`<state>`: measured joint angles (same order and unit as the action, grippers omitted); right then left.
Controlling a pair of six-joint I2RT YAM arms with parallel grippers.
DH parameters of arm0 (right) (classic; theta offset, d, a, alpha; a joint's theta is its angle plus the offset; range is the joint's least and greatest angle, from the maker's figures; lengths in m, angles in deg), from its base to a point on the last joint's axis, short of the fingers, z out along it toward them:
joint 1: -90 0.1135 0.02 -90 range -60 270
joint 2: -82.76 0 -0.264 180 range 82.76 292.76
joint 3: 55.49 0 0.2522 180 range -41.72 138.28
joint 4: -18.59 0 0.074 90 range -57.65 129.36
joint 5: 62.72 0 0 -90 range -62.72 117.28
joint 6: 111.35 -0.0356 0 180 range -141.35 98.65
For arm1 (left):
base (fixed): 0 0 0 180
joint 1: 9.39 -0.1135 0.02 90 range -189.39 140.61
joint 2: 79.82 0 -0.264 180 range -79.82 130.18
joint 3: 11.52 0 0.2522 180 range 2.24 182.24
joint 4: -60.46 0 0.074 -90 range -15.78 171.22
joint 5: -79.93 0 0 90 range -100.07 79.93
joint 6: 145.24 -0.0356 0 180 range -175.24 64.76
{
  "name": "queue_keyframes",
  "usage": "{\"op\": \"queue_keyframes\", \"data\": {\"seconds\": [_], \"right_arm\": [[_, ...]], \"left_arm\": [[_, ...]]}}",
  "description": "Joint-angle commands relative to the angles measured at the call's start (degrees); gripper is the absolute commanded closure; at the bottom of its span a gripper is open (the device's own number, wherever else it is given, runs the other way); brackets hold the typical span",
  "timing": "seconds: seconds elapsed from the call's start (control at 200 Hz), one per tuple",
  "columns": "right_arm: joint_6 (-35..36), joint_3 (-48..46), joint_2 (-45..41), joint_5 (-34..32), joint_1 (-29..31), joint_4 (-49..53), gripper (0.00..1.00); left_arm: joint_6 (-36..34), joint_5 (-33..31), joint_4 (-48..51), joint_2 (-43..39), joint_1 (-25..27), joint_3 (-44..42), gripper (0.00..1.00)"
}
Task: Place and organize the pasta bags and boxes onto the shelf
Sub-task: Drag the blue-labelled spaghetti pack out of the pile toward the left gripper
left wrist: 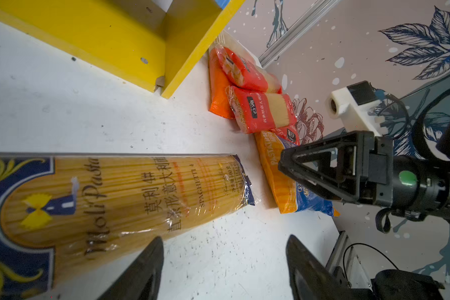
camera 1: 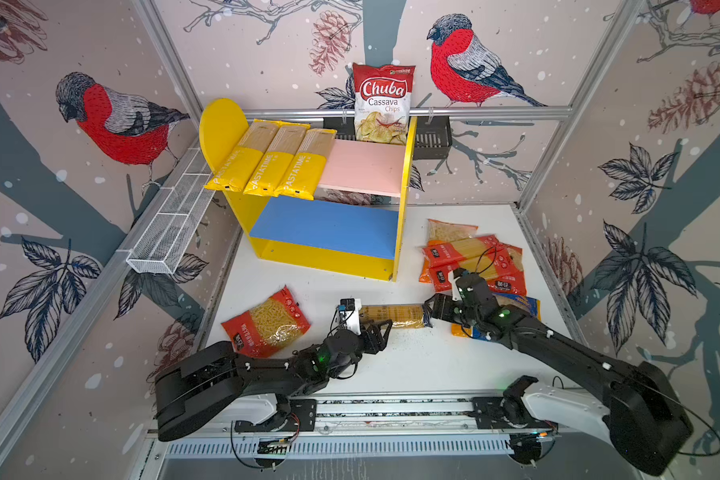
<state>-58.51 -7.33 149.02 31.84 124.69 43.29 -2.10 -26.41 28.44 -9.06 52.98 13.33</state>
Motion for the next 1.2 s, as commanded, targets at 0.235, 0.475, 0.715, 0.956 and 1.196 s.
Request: {"op": "queue_keyframes", "data": {"seconds": [0.235, 0.475, 0.715, 0.956, 1.196], "right_arm": [[1.6, 6.71, 17.48, -2.42, 3.49, -11.23, 0.34], [-0.26, 5.42, 22.33, -0.82, 9.19, -11.7, 0.43], [-5.62, -0.44, 18.51, 0.66, 18.19, -10.55, 0.43], [-5.58, 0.41, 17.65, 8.49, 24.68, -12.23, 0.4], [2.39, 1.47, 15.09, 14.23, 14.94, -10.53, 0.37]], "left_arm": [[11.66, -0.15, 7.43, -2.25, -0.23, -1.76, 0.28], [18.12, 1.55, 12.49, -0.85, -1.12, -1.64, 0.28], [14.87, 5.63, 12.27, -0.51, -9.08, -1.92, 0.28], [7.26, 12.37, 14.69, -0.1, -20.24, 2.67, 0.28], [8.58, 16.64, 22.03, -5.92, -21.53, 1.97, 0.29]]}}
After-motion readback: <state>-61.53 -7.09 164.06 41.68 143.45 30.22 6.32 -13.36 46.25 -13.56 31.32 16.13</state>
